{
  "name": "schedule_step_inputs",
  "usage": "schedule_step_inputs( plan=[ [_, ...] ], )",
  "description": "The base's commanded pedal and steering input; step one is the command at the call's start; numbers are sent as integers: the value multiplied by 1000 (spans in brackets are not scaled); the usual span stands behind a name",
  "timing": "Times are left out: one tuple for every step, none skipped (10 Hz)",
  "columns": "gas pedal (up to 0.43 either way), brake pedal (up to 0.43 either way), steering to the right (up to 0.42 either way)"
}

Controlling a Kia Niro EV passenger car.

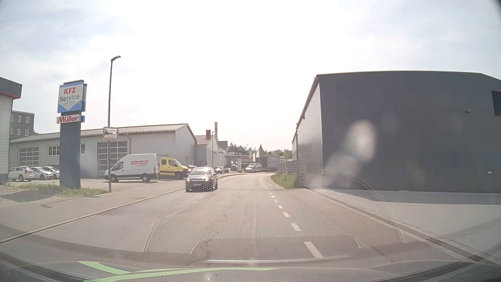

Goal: Follow the waypoints while adhering to traffic rules and regulations

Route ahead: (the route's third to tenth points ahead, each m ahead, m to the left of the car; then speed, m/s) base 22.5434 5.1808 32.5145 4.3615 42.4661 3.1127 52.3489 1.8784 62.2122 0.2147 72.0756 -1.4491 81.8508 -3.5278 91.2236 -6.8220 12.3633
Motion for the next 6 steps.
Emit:
schedule_step_inputs(
  plan=[
    [79,0,1],
    [79,0,1],
    [79,0,1],
    [79,0,1],
    [79,0,1],
    [79,0,1]
  ],
)
